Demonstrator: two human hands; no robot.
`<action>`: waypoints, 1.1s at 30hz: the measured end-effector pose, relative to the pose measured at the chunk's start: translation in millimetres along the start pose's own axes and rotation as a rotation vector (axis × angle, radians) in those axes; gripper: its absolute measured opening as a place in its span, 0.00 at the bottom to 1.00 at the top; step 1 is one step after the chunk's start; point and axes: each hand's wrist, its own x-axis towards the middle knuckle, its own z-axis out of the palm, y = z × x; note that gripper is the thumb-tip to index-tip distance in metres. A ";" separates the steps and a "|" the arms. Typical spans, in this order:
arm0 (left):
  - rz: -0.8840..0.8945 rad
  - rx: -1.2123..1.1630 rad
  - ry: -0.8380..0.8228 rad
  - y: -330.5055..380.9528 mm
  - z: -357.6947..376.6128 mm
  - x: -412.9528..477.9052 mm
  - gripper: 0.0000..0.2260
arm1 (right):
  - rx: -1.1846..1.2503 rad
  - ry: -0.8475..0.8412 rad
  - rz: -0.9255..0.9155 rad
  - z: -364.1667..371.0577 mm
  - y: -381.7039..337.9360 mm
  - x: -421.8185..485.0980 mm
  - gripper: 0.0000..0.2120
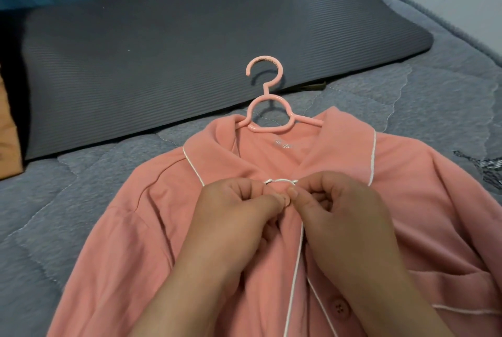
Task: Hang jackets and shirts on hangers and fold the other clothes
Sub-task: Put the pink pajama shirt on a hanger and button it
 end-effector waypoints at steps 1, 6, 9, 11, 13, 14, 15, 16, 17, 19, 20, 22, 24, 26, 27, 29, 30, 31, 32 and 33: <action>-0.034 -0.007 -0.014 2.1 0.3 1.7 0.07 | 0.007 0.012 -0.005 2.1 3.5 1.6 0.08; -0.072 0.114 0.112 -1.6 9.7 13.1 0.08 | -0.082 0.065 -0.182 7.0 15.3 3.6 0.07; 0.084 0.260 0.232 -11.9 15.6 4.0 0.05 | -0.160 -0.016 -0.250 1.9 14.0 -1.8 0.07; 0.246 0.427 0.320 -17.3 16.5 -8.2 0.04 | -0.175 -0.096 -0.279 -5.4 10.7 -9.3 0.12; 0.468 0.546 0.257 -19.9 18.9 -21.2 0.05 | -0.274 -0.092 -0.343 -20.6 9.7 -25.3 0.11; 0.556 0.590 0.213 -22.6 19.0 -28.2 0.04 | -0.345 -0.070 -0.377 -28.7 11.2 -35.2 0.09; 0.606 0.633 0.185 -28.1 18.7 -38.3 0.03 | -0.410 -0.061 -0.380 -35.8 13.5 -47.0 0.08; 0.619 0.663 0.173 -35.5 17.9 -51.3 0.04 | -0.448 -0.058 -0.368 -41.5 16.5 -58.6 0.08; 0.611 0.678 0.171 -42.5 17.0 -67.1 0.07 | -0.451 -0.062 -0.348 -45.2 20.5 -69.2 0.09; 0.608 0.701 0.159 -61.5 16.1 -96.1 0.11 | -0.399 -0.100 -0.323 -45.9 28.6 -82.9 0.10; 0.614 0.721 0.137 -69.6 15.8 -107.0 0.11 | -0.387 -0.126 -0.321 -44.2 32.0 -85.6 0.10; 0.587 0.757 0.138 -74.5 17.4 -116.2 0.10 | -0.387 -0.157 -0.299 -41.8 34.8 -86.6 0.11; 0.474 0.806 0.147 -61.6 20.6 -115.7 0.13 | -0.367 -0.169 -0.262 -43.4 30.5 -87.6 0.09; 0.401 0.914 0.164 -49.6 25.6 -112.8 0.15 | -0.327 -0.163 -0.230 -45.8 26.8 -87.4 0.03; 0.412 0.946 0.174 -46.8 25.9 -111.4 0.13 | -0.295 -0.157 -0.203 -47.3 26.5 -86.3 0.04; 0.380 0.868 0.154 -42.8 22.8 -109.2 0.08 | -0.186 -0.164 -0.135 -50.9 25.6 -84.9 0.07; 0.345 0.746 0.159 -41.6 20.2 -108.6 0.06 | -0.118 -0.172 -0.101 -53.0 25.3 -84.6 0.09; 0.317 0.619 0.175 -41.3 19.2 -107.6 0.05 | -0.047 -0.181 -0.068 -55.7 23.8 -84.4 0.11; 0.293 0.488 0.167 -41.0 18.9 -106.4 0.03 | 0.031 -0.184 -0.040 -58.2 22.4 -84.5 0.13; 0.261 0.397 0.148 -39.2 19.1 -106.1 0.05 | 0.112 -0.186 -0.015 -59.3 21.6 -85.0 0.15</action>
